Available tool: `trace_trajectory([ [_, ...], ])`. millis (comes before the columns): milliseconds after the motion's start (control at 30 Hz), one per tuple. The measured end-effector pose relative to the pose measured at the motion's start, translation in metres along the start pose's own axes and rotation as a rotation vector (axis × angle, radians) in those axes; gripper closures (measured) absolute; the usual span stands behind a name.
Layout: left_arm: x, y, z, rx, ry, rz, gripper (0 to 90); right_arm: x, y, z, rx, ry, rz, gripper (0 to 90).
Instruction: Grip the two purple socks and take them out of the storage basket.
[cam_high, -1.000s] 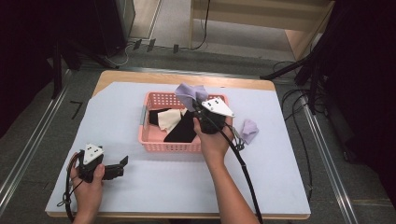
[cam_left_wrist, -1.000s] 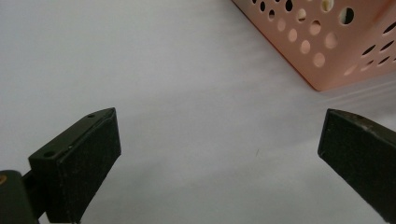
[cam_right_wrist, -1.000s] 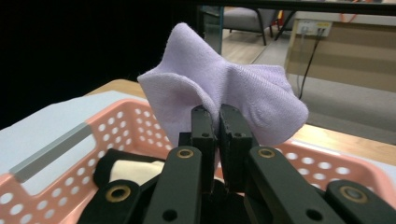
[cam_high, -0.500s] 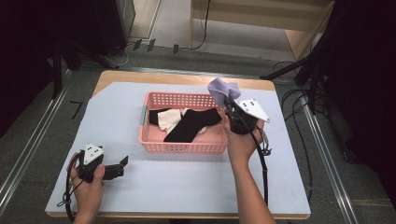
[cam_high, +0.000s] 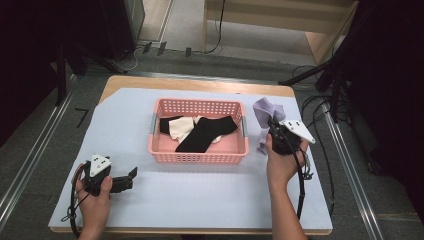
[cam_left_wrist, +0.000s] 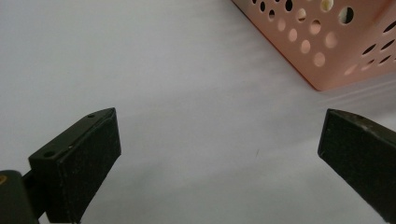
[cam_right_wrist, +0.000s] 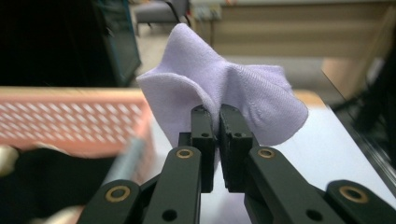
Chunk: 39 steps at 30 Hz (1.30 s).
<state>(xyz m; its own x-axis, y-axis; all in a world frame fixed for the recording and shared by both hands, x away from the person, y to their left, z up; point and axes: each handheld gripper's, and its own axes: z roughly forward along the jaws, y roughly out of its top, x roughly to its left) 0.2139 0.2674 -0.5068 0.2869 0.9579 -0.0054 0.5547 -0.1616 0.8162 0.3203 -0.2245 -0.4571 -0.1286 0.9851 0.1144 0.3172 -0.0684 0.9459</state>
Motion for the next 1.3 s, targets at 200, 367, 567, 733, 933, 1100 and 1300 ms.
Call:
trace_trajectory([
  [200, 0.0, 0.0, 0.0, 0.0, 0.002, 0.001, 0.1, -0.019, -0.028, 0.005, 0.097, -0.025, 0.063, 85.2],
  [367, 0.0, 0.0, 0.0, -0.006, 0.005, -0.002, 0.1, -0.024, -0.035, 0.004, 0.145, 0.04, 0.129, 75.7],
  [567, 0.0, 0.0, 0.0, -0.007, 0.006, 0.001, 0.1, -0.029, -0.037, -0.008, 0.115, 0.067, 0.136, 59.8],
  [733, 0.0, 0.0, 0.0, -0.007, 0.007, 0.002, 0.1, -0.035, -0.04, -0.021, 0.081, 0.035, 0.083, 45.7],
  [933, -0.001, 0.0, -0.001, -0.008, 0.007, 0.005, 0.1, -0.047, -0.047, -0.039, 0.059, 0.042, 0.042, 37.3],
  [1100, -0.001, 0.0, -0.001, -0.01, 0.008, 0.008, 0.1, -0.059, -0.057, -0.055, 0.062, 0.049, 0.028, 34.4],
  [1300, -0.001, 0.0, -0.001, -0.01, 0.01, 0.014, 0.1, -0.081, -0.072, -0.076, 0.068, 0.037, 0.015, 33.0],
])
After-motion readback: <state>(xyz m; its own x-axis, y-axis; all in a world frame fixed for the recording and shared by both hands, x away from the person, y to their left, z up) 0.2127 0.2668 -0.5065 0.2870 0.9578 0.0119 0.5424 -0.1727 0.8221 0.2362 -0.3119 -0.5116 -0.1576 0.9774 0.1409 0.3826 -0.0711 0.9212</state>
